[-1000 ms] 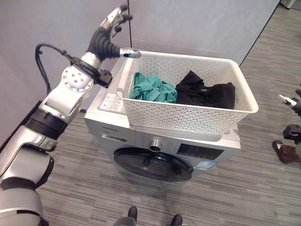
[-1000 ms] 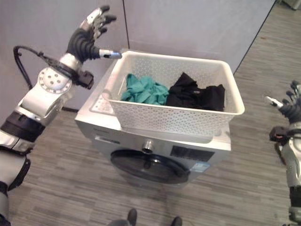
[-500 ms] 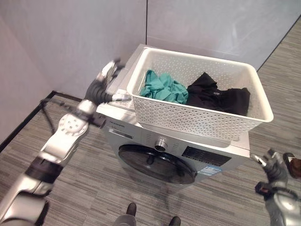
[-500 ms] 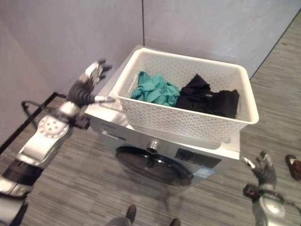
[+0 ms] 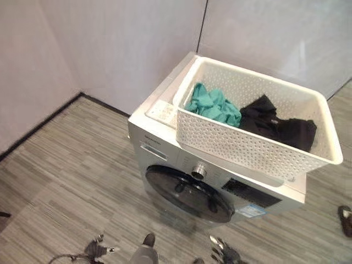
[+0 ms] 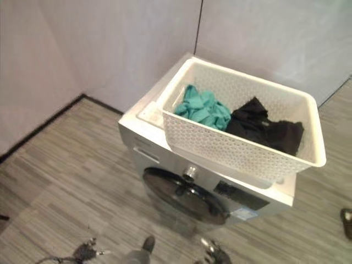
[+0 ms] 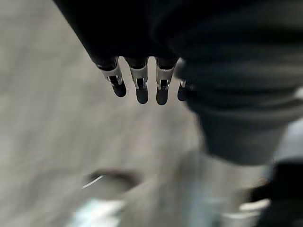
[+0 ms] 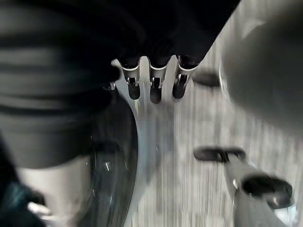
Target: Grab the laundry basket,head to the washer,open it,put in the laundry and shut it.
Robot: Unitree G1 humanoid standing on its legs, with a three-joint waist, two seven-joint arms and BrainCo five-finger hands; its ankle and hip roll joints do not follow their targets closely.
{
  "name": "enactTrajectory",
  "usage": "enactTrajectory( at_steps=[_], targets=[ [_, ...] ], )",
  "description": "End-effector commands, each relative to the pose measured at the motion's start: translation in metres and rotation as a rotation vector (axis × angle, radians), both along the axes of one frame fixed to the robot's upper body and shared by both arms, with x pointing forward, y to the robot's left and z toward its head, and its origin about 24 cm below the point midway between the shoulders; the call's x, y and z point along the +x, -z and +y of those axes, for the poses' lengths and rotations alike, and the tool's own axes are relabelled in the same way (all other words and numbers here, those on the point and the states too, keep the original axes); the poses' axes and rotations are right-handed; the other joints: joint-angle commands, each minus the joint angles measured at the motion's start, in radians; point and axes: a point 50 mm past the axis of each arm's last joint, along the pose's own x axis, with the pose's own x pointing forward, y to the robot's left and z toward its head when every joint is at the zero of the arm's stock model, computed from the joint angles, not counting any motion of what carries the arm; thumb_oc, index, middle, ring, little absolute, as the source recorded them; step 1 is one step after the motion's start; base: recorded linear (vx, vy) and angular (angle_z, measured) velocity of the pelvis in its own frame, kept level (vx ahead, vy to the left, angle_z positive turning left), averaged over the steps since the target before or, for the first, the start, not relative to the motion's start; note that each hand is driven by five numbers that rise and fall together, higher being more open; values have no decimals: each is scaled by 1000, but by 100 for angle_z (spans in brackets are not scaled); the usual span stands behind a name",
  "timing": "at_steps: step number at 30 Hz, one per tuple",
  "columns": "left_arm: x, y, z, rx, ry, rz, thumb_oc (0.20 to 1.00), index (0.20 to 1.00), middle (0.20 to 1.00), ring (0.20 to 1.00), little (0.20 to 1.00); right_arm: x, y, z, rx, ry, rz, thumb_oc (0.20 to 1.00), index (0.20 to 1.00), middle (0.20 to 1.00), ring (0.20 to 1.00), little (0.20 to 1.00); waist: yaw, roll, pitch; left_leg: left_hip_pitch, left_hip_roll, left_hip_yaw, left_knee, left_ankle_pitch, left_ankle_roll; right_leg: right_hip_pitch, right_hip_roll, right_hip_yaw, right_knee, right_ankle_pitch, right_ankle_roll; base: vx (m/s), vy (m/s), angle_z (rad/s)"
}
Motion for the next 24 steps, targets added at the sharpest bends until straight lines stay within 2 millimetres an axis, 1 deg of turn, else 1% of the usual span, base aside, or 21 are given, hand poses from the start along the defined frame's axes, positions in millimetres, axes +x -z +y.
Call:
enactTrajectory(
  at_steps=[1, 2, 3, 4, 5, 6, 7, 8, 10, 11, 12, 13, 15, 16, 17, 19, 20, 21, 23, 24],
  targets=[
    [47, -10, 1, 104, 1, -125, 1000, 1000, 1000, 1000, 1000, -18, 5, -37, -146, -3, 66, 1000, 1000, 1000, 1000, 1000, 12, 78, -14, 61, 47, 44, -117, 31, 1, 37, 26, 31, 65, -144, -14, 5, 3, 5],
    [43, -7, -2, 81, -29, -110, 1000, 1000, 1000, 1000, 1000, -22, 7, -38, -164, -16, 91, 1000, 1000, 1000, 1000, 1000, 14, 76, -19, 59, 46, 42, -118, 31, 0, 39, 26, 23, 64, -146, -13, 24, 5, 8],
    [40, -6, -2, 65, -63, -114, 1000, 1000, 1000, 1000, 1000, -25, 7, -44, -189, -28, 103, 1000, 1000, 1000, 1000, 1000, 15, 75, -22, 58, 46, 38, -118, 32, -2, 41, 27, 17, 64, -147, -13, 21, 4, 12],
    [40, -6, -2, 64, -63, -114, 1000, 1000, 1000, 1000, 1000, -25, 7, -44, -189, -29, 103, 1000, 1000, 1000, 1000, 1000, 14, 75, -22, 58, 46, 38, -118, 32, -2, 42, 27, 16, 63, -147, -13, 33, 5, 12],
    [36, -4, -2, 51, -81, -109, 1000, 1000, 1000, 1000, 1000, -23, 6, -57, -263, -117, 112, 1000, 1000, 1000, 1000, 1000, 17, 73, -27, 57, 44, 33, -119, 32, -3, 46, 28, 9, 62, -147, -12, 34, 3, 10],
    [33, -3, -1, 55, -76, -104, 1000, 1000, 1000, 1000, 1000, -22, 4, -63, -310, -173, 110, 1000, 1000, 1000, 1000, 1000, 17, 72, -28, 57, 44, 31, -119, 32, -4, 50, 29, 4, 61, -148, -12, 48, 6, 7],
    [27, -2, 1, 50, -90, -88, 1000, 1000, 1000, 1000, 1000, -15, -1, -75, -370, -217, 89, 1000, 1000, 1000, 1000, 1000, 15, 69, -31, 58, 44, 28, -119, 33, -5, 54, 30, 1, 61, -148, -12, 37, 3, 5],
    [24, -2, 4, 52, -111, -85, 1000, 1000, 1000, 1000, 1000, -8, -5, -81, -394, -228, 60, 1000, 1000, 1000, 1000, 1000, 15, 67, -32, 57, 44, 27, -119, 34, -5, 54, 31, 0, 60, -149, -12, 28, -3, 5],
    [24, -3, 8, 64, -125, -96, 1000, 1000, 1000, 1000, 1000, 9, -15, -94, -460, -268, 1, 1000, 1000, 1000, 1000, 1000, 15, 63, -32, 55, 44, 26, -119, 35, -6, 55, 31, -2, 60, -149, -11, 9, -7, 7],
    [25, -5, 10, 67, -136, -104, 1000, 1000, 1000, 1000, 1000, 21, -23, -100, -495, -277, -45, 1000, 1000, 1000, 1000, 1000, 15, 60, -31, 55, 44, 27, -119, 35, -6, 55, 30, -3, 60, -148, -11, 2, -1, 17],
    [26, -6, 13, 75, -150, -124, 1000, 1000, 1000, 1000, 1000, 45, -42, -116, -567, -246, -143, 1000, 1000, 1000, 1000, 1000, 14, 55, -31, 56, 44, 28, -119, 33, -5, 57, 30, 0, 60, -149, -11, 1, 4, 20],
    [27, -8, 15, 80, -156, -137, 1000, 1000, 1000, 1000, 1000, 58, -53, -122, -597, -235, -207, 1000, 1000, 1000, 1000, 1000, 11, 52, -30, 58, 43, 30, -119, 31, -4, 58, 29, 2, 61, -148, -11, 3, 6, 17],
    [30, -8, 12, 79, -141, -152, 1000, 1000, 1000, 1000, 1000, 70, -64, -124, -626, -233, -266, 1000, 1000, 1000, 1000, 1000, 5, 50, -28, 61, 43, 34, -119, 29, -2, 58, 28, 5, 61, -147, -9, -7, 21, 4],
    [30, -8, 8, 68, -134, -159, 1000, 1000, 1000, 1000, 1000, 73, -68, -127, -634, -222, -283, 1000, 1000, 1000, 1000, 1000, -4, 51, -29, 67, 44, 45, -119, 26, 1, 57, 25, 16, 61, -143, -6, -25, 43, -3],
    [31, -7, 4, 61, -118, -158, 1000, 1000, 1000, 1000, 1000, 74, -65, -131, -653, -217, -247, 1000, 1000, 1000, 1000, 1000, -9, 52, -30, 74, 46, 58, -119, 23, 3, 55, 24, 31, 59, -138, -3, -29, 45, -9],
    [30, -6, 3, 62, -106, -158, 1000, 1000, 1000, 1000, 1000, 79, -76, -143, -677, -160, -284, 1000, 1000, 1000, 1000, 1000, -27, 53, -32, 86, 50, 79, -119, 15, 5, 51, 21, 55, 56, -130, 3, -21, 39, -24],
    [29, -6, 1, 57, -100, -158, 1000, 1000, 1000, 1000, 1000, 78, -77, -147, -682, -140, -283, 1000, 1000, 1000, 1000, 1000, -31, 54, -33, 92, 51, 88, -119, 12, 8, 49, 20, 67, 56, -127, 4, -74, 92, -44],
    [29, -5, -1, 50, -95, -162, 1000, 1000, 1000, 1000, 1000, 74, -76, -152, -685, -110, -267, 1000, 1000, 1000, 1000, 1000, -40, 57, -31, 91, 47, 105, -119, 26, 17, 40, 12, 69, 55, -106, 4, -69, 89, -54],
    [29, -4, -4, 39, -96, -161, 1000, 1000, 1000, 1000, 1000, 64, -68, -149, -669, -100, -224, 1000, 1000, 1000, 1000, 1000, -49, 60, -34, 105, 50, 128, -119, 19, 22, 37, 10, 94, 53, -100, 8, -36, 57, -49],
    [29, -4, -4, 39, -96, -161, 1000, 1000, 1000, 1000, 1000, 64, -68, -149, -669, -100, -224, 1000, 1000, 1000, 1000, 1000, -48, 60, -33, 106, 50, 129, -119, 19, 22, 37, 10, 96, 53, -100, 8, -4, 40, -54]
  ],
)
